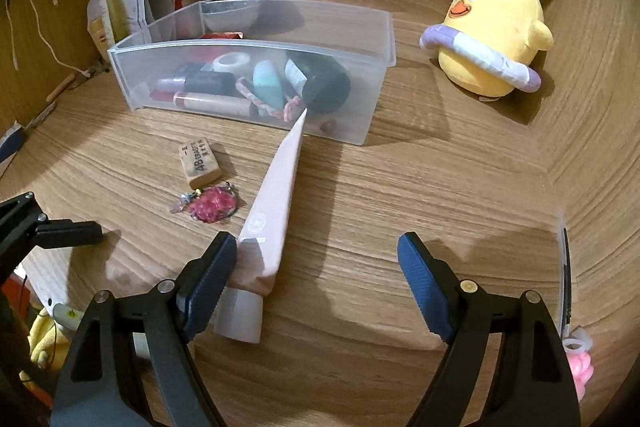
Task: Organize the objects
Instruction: 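Grasp the white tube with the left gripper while the right grasps the pink-beige tube, then lift and carry the white tube with the left gripper while the right carries the pink tube toward the box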
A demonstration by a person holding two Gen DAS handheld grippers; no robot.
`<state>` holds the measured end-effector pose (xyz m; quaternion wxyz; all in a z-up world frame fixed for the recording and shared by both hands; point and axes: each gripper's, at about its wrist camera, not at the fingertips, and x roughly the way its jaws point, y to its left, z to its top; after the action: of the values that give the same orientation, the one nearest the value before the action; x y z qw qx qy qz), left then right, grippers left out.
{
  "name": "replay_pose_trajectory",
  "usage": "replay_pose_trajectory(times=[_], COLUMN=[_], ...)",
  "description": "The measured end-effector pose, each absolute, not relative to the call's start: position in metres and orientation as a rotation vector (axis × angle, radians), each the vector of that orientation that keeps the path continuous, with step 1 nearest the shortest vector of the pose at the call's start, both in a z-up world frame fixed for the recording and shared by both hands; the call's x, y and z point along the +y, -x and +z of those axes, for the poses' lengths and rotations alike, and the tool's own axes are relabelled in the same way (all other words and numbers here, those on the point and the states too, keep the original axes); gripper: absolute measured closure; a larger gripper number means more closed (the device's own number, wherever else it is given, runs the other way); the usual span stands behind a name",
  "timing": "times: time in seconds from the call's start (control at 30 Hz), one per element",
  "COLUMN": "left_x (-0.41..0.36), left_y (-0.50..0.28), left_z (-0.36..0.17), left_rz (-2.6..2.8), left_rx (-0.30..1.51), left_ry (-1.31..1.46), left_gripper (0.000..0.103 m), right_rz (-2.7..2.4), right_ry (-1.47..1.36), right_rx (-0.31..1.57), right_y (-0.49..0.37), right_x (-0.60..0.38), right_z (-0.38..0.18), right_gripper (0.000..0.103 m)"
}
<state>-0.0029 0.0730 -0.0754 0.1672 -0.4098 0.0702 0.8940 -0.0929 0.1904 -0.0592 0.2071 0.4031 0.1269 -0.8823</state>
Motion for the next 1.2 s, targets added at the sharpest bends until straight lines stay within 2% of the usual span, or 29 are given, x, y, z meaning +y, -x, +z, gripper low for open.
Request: replay_pose_trajectory(times=[0.17,0.3,0.43,0.53,0.57,0.8,1.0,1.2], left_x=[0.057,0.046,0.045,0.049,0.051,0.057,0.044,0.032], left_y=[0.004,0.006,0.008,0.013,0.015,0.015,0.019,0.022], left_z=[-0.073,-0.072,-0.072,-0.072,-0.072,-0.068,-0.055,-0.040], left_rz=[2.603,2.632,2.640,2.637,2.637,2.643,2.698,2.757], left_rx=[0.163,0.142,0.140,0.146,0.152,0.162,0.103,0.069], left_ry=[1.181,1.199,1.200,1.190,1.189,1.171,1.148,1.092], left_gripper=[0.049,0.067,0.074,0.083,0.088,0.088,0.088,0.088], right_rz=[-2.407,-2.403,-2.415,-2.437,-2.442,-2.482,-2.501,-2.484], right_ry=[-1.145,-1.143,-1.138,-1.136,-1.139,-1.110,-1.040,-1.048], right_rx=[0.301,0.316,0.303,0.287,0.272,0.189,0.147,0.203], right_y=[0.098,0.098,0.097,0.097,0.097,0.092,0.080,0.084], right_x=[0.186,0.181,0.185,0.191,0.193,0.210,0.217,0.208], right_z=[-0.064,-0.067,-0.066,-0.065,-0.065,-0.057,-0.040,-0.039], right_gripper=[0.024,0.044,0.072,0.087,0.088,0.096,0.097,0.097])
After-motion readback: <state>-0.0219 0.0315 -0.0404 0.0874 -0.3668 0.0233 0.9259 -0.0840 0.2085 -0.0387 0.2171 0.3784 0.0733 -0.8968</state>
